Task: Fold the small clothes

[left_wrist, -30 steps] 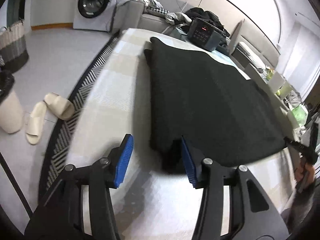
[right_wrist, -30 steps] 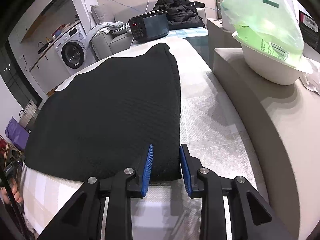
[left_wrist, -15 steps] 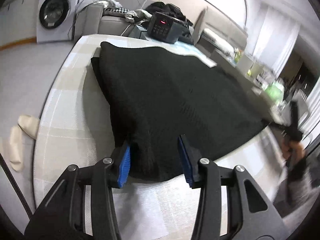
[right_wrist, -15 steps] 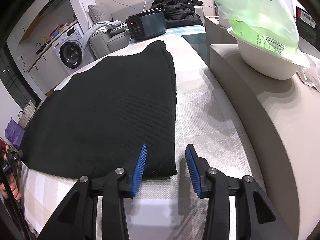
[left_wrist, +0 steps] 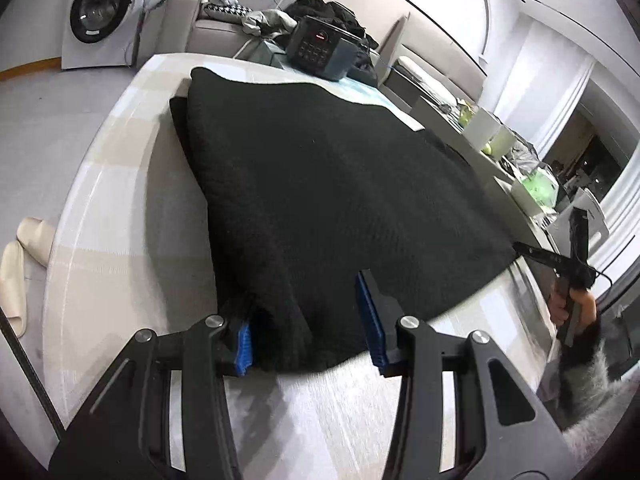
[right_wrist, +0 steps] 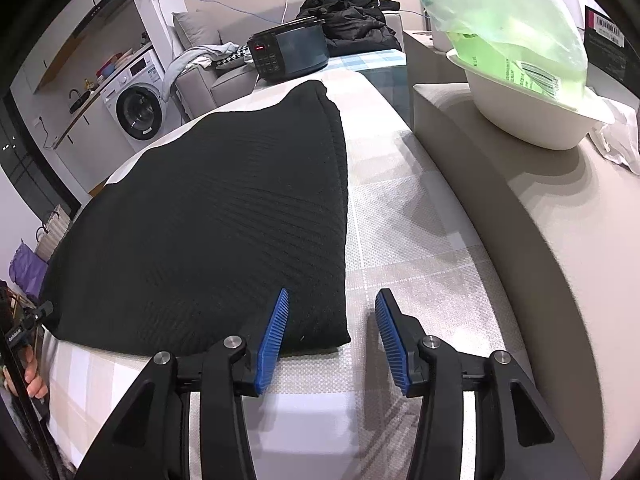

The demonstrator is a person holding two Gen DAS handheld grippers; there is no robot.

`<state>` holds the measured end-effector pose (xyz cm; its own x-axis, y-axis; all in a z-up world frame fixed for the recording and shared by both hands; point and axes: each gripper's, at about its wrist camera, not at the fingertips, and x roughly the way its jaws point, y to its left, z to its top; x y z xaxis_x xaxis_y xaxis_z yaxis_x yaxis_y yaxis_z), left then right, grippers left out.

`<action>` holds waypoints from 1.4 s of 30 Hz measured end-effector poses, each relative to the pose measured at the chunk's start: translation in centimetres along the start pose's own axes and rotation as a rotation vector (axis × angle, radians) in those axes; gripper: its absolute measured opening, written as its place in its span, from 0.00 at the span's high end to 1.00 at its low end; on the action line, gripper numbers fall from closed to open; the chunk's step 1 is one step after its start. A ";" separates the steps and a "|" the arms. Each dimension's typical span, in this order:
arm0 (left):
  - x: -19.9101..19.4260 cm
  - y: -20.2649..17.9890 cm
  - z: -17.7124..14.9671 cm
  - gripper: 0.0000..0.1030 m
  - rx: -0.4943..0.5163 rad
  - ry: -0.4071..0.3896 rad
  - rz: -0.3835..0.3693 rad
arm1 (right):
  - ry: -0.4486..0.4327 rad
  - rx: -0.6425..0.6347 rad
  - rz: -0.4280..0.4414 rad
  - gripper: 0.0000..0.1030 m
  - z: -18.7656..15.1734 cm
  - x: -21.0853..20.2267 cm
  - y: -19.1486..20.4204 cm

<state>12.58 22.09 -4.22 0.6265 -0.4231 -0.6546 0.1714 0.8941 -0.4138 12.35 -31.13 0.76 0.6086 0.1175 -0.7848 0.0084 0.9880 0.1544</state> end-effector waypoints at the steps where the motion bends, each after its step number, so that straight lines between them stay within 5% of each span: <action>1: -0.4 0.1 -0.3 0.62 0.005 0.003 -0.007 | 0.002 -0.006 -0.001 0.55 0.0 -0.2 0.1; 9: -0.9 1.4 -0.9 0.62 -0.055 0.002 -0.032 | 0.025 -0.081 0.084 0.52 -1.2 -1.0 0.6; 15: 0.0 2.1 0.0 0.62 -0.141 -0.018 -0.036 | 0.019 0.046 0.149 0.52 -0.4 0.3 -0.9; 19: -0.4 1.6 -0.1 0.75 -0.121 -0.008 -0.049 | 0.024 0.064 0.146 0.52 0.0 0.6 -0.9; 27: -2.3 1.3 -2.0 0.76 -0.041 0.050 -0.015 | 0.030 0.054 0.128 0.51 -0.3 0.4 -0.6; 40: -2.4 3.3 -1.9 0.76 -0.193 -0.020 0.000 | 0.030 0.055 0.123 0.48 -0.4 0.2 -0.6; 42: -1.8 2.9 -1.6 0.84 -0.186 0.002 0.045 | 0.031 0.054 0.125 0.48 -0.5 0.1 -0.5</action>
<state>10.72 25.26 -5.25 0.6285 -0.3843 -0.6763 -0.0002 0.8694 -0.4942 12.02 -31.58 0.26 0.5824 0.2431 -0.7757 -0.0227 0.9587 0.2834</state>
